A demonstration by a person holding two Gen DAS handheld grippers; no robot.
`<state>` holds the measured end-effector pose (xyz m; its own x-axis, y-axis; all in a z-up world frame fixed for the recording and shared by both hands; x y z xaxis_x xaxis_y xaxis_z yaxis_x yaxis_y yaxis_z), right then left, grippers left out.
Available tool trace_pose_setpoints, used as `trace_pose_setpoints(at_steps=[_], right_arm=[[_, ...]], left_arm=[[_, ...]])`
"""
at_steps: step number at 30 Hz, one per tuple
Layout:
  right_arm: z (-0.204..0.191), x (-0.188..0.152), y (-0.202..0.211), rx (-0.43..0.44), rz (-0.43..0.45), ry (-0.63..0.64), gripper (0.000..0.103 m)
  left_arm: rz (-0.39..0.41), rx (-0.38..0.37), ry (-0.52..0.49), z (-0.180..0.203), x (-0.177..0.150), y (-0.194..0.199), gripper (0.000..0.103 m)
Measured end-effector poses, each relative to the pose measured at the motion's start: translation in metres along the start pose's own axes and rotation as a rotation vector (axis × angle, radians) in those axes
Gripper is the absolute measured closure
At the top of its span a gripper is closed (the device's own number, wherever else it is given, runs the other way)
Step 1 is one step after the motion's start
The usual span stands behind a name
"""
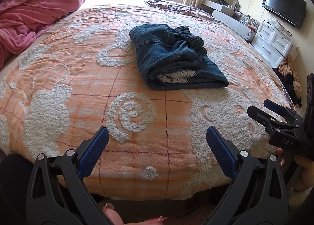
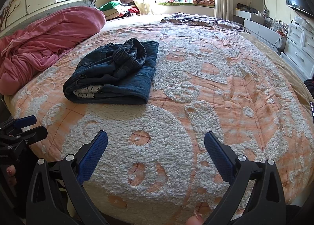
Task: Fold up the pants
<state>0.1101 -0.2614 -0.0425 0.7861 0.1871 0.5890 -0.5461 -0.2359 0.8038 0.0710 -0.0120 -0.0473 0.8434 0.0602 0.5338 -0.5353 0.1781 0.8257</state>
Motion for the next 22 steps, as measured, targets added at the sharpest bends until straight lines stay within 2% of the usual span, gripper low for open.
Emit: trace_pose_setpoints(at_steps=[7,12,14,15,17,19,22], right_arm=[[0.007,0.001,-0.002,-0.005,-0.010,-0.013,0.005],[0.044,0.019,-0.003,-0.019,-0.032,-0.087,0.005],[0.080,0.033,0.000,-0.059,-0.037,-0.161,0.005],[0.099,0.040,0.002,-0.076,-0.034,-0.193,0.005],[0.146,0.054,0.001,-0.142,-0.040,-0.277,0.005],[0.199,0.065,-0.004,-0.198,-0.051,-0.383,0.005],[0.275,0.075,-0.018,-0.299,-0.083,-0.529,0.005]], left_arm=[[-0.013,0.031,0.012,-0.005,0.003,-0.002,0.010],[0.001,0.058,0.074,-0.040,0.026,-0.002,0.010],[0.047,0.075,0.125,-0.071,0.047,0.006,0.010],[0.061,0.107,0.148,-0.086,0.059,0.007,0.010],[0.066,0.251,0.195,-0.129,0.089,0.003,0.010],[0.035,0.344,0.258,-0.172,0.113,-0.009,0.010],[-0.011,0.405,0.394,-0.244,0.142,-0.032,0.010]])
Point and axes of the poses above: each gripper's, at about its wrist camera, not at the fingertips, and y roughly against the way its jaws point, z to its right, x to its top, the point moved 1 cm from there along -y, roughly the way its jaws point, and after that the axes turned 9 degrees about -z, right-handed, at the moved point
